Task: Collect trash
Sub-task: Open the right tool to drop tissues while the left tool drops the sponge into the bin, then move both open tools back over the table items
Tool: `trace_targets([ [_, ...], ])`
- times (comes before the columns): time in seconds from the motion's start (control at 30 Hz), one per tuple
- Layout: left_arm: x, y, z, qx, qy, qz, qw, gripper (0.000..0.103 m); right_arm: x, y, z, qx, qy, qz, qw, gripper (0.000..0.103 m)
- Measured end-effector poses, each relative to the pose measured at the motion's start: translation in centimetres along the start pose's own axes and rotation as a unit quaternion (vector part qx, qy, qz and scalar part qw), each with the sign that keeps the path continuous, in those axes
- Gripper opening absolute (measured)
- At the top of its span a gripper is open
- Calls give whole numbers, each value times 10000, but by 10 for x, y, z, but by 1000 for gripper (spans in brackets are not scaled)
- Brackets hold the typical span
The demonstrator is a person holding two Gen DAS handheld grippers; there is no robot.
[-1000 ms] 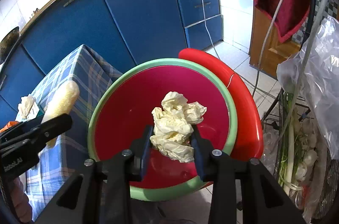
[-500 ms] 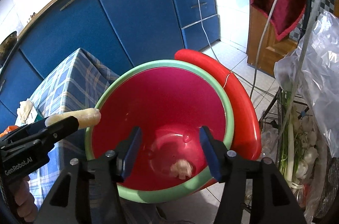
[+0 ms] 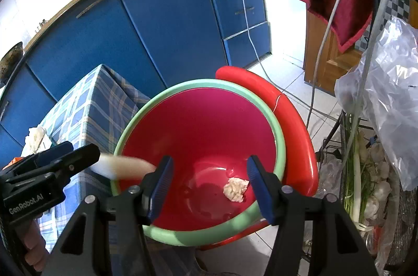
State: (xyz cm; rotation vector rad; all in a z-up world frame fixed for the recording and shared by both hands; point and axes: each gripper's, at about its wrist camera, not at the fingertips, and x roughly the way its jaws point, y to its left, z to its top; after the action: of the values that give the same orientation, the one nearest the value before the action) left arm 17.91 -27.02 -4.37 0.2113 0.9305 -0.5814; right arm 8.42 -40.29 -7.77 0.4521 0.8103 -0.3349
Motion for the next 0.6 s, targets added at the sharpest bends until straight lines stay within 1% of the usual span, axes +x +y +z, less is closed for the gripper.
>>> trace_targets([
  [0.3,-12,5,-3,-37,-47,101,9999,73,-8,4,-1,5,-53,23,10000,62],
  [0.53,-30,14,-11,-163,-129,144,9997,73,-23,14,-2,-70,-128,111,9998,62],
  [0.6,-37,18,-13,-210,-172,158,9995,73,-28,19,-3,-102,-164,139,9997,64],
])
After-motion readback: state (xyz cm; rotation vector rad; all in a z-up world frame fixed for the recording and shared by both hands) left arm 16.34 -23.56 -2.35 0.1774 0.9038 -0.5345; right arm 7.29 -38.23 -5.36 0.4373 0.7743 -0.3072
